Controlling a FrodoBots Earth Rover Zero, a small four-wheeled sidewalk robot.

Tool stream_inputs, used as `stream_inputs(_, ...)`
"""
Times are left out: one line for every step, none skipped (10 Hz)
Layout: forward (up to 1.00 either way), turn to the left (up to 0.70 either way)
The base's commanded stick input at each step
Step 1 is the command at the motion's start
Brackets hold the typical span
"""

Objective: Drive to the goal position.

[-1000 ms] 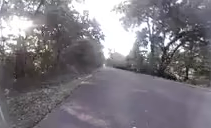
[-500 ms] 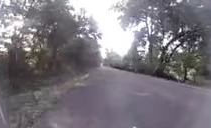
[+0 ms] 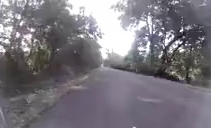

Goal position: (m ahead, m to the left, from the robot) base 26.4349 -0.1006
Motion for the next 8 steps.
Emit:
stream_inputs(0.7, 0.0)
stream_inputs(0.7, 0.0)
stream_inputs(0.7, 0.0)
stream_inputs(0.7, 0.0)
stream_inputs(0.7, 0.0)
stream_inputs(0.7, 0.0)
stream_inputs(0.7, 0.0)
stream_inputs(0.7, 0.0)
